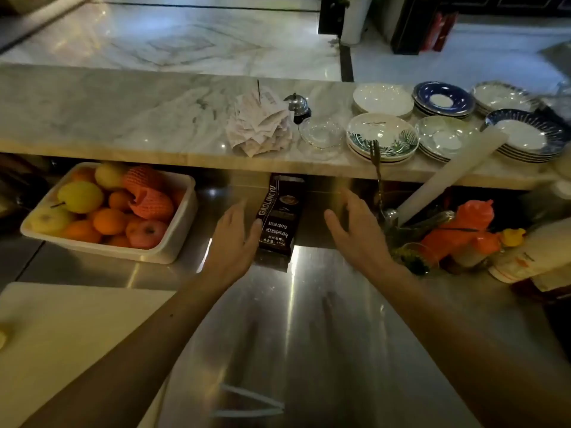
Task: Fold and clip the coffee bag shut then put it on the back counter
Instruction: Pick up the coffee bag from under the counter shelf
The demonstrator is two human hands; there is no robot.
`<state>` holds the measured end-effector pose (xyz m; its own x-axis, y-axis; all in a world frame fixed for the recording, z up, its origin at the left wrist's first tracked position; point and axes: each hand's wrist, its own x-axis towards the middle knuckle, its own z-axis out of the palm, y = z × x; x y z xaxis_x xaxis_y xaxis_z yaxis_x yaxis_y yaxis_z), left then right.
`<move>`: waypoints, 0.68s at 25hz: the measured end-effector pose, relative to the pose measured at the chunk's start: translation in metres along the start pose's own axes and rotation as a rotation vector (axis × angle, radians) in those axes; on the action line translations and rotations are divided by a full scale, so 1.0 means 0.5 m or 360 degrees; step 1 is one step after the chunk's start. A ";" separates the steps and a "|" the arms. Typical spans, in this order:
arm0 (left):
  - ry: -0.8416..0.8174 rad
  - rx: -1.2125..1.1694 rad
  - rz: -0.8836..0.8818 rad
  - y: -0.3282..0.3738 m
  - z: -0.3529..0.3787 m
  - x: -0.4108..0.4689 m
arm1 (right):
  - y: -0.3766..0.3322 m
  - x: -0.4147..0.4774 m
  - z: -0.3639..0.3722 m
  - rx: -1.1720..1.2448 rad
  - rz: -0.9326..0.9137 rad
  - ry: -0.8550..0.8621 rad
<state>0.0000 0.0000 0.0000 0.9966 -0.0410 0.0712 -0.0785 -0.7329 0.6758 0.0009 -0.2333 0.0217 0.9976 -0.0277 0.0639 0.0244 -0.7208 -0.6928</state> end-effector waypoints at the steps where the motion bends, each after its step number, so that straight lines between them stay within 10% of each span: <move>1: 0.0002 -0.0038 -0.0038 -0.013 0.010 0.020 | 0.006 0.021 0.019 0.0065 0.0043 0.0007; 17: -0.0454 -0.0336 -0.0690 -0.168 0.207 0.366 | 0.134 0.342 0.278 0.0513 0.1006 -0.0278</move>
<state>0.1915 -0.0162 -0.1195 0.9036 0.0301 -0.4274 0.3660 -0.5727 0.7335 0.1823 -0.1900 -0.1135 0.8226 -0.2408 -0.5150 -0.5685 -0.3631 -0.7382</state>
